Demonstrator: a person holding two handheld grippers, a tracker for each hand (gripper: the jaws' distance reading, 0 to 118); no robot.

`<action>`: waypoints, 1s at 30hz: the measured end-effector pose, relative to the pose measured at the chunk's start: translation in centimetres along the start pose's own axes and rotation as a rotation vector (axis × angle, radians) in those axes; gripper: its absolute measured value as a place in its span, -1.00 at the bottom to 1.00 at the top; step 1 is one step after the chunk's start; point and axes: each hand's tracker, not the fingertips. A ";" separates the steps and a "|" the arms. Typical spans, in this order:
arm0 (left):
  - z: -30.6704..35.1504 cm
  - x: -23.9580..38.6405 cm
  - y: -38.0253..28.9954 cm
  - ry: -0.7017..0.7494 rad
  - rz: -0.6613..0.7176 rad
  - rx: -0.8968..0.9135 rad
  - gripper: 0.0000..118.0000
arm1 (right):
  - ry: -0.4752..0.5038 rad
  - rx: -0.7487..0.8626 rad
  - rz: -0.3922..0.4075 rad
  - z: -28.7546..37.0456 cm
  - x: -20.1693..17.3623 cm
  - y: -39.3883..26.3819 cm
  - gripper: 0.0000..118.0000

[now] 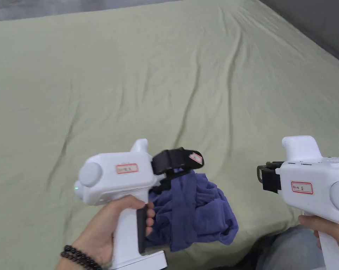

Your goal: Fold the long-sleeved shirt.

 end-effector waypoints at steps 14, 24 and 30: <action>4.3 -1.9 -7.8 0.473 -0.401 0.171 -1.00 | 0.075 -0.023 0.074 -2.0 -4.2 0.6 -0.94; -9.7 1.4 -10.3 0.284 -0.400 -0.005 -1.00 | 0.028 -0.025 0.059 0.0 -2.8 0.0 -0.94; -11.6 1.8 -9.8 0.283 -0.381 -0.015 -1.00 | 0.006 -0.020 0.021 1.0 -1.5 -0.2 -0.94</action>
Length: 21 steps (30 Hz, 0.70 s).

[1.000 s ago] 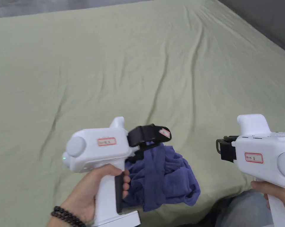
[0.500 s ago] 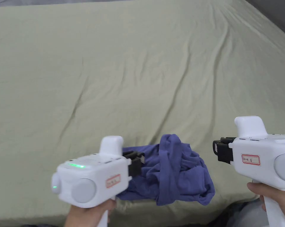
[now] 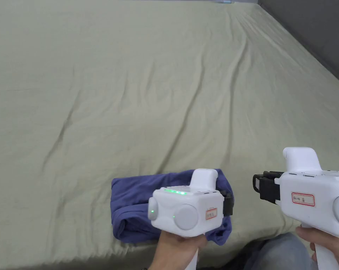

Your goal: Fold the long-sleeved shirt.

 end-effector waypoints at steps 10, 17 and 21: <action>17.6 -9.4 0.7 0.104 0.226 0.280 -1.00 | 0.377 -0.059 -0.105 -5.9 -4.0 0.7 -0.94; 22.6 -14.3 -1.8 0.127 0.370 0.303 -1.00 | 0.363 -0.253 -0.095 -12.6 -3.9 -1.4 -0.94; 21.8 -16.0 -3.2 0.064 0.451 0.266 0.51 | 0.328 -0.247 -0.087 -13.8 -1.0 -2.9 -0.94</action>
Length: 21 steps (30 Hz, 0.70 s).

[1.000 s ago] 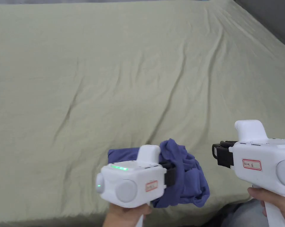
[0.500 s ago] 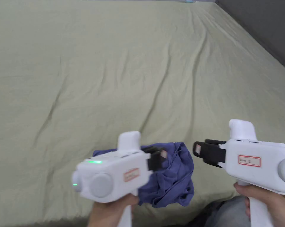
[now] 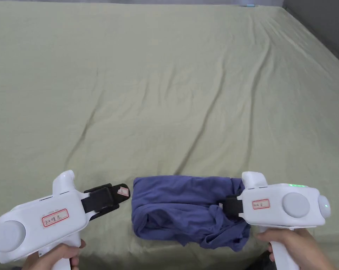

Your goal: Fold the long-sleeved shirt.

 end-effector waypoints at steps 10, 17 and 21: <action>-7.0 -3.2 -1.8 -0.115 0.205 -0.152 1.00 | 0.023 0.001 -0.051 -0.1 0.1 0.1 -0.94; -11.7 -3.2 -2.0 -0.302 0.309 -0.189 0.66 | 0.012 0.015 -0.047 -0.4 -0.2 -0.2 -0.94; -12.6 -2.1 -2.6 -0.117 0.155 -0.227 -0.75 | 0.005 0.005 -0.045 -0.3 -0.4 0.1 -0.94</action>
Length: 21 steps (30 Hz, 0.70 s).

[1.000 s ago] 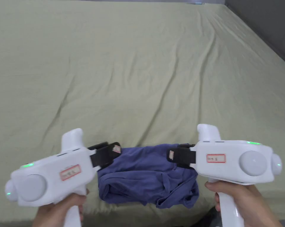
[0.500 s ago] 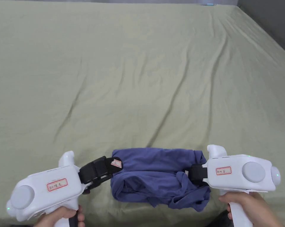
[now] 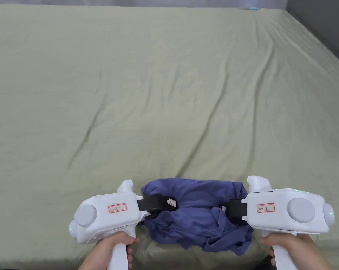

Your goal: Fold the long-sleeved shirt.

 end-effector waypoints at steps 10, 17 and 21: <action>9.7 0.5 6.5 -0.013 -0.118 0.144 -0.75 | -0.079 0.202 0.314 0.5 -13.1 3.8 -0.94; 25.7 -6.6 14.4 0.101 -0.145 0.294 -0.75 | 0.002 0.466 0.584 -7.6 -30.8 7.8 -0.94; 35.4 -11.1 17.6 0.227 -0.162 0.332 -0.75 | 0.082 0.493 0.669 -15.3 -41.2 8.4 -0.94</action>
